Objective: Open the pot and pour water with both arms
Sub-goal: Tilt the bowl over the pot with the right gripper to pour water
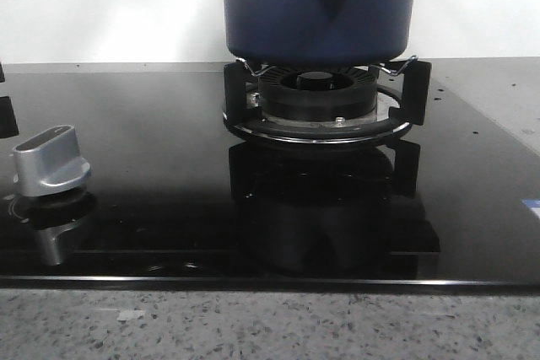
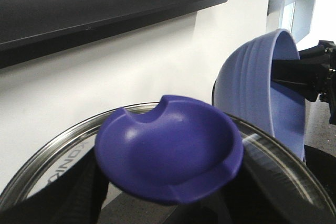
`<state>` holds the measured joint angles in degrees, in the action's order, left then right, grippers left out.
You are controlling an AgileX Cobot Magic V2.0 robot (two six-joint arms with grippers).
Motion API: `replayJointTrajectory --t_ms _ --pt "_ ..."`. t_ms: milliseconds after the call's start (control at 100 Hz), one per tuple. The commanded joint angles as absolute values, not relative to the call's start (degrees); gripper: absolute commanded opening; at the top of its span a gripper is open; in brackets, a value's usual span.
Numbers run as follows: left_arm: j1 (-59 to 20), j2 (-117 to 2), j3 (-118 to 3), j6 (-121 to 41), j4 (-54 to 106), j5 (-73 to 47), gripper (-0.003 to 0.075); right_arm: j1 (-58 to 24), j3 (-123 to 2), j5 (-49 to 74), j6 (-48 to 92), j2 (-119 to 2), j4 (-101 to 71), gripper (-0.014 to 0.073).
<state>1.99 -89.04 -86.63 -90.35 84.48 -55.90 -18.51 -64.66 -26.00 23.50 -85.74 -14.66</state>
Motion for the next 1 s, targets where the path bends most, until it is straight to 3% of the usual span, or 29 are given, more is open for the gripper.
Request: replayJointTrajectory --t_ms 0,430,990 --pt "2.1 -86.1 -89.0 -89.7 90.2 -55.9 0.036 -18.6 -66.5 -31.0 23.4 -82.8 -14.4 -0.0046" --pt "2.1 -86.1 -89.0 -89.7 90.2 -56.1 0.036 -18.6 -56.0 -58.1 23.4 -82.9 -7.4 -0.0047" --pt "2.1 -86.1 -89.0 -89.7 90.2 -56.1 0.0358 -18.6 -55.2 -64.3 23.4 -82.9 -6.0 -0.0047"
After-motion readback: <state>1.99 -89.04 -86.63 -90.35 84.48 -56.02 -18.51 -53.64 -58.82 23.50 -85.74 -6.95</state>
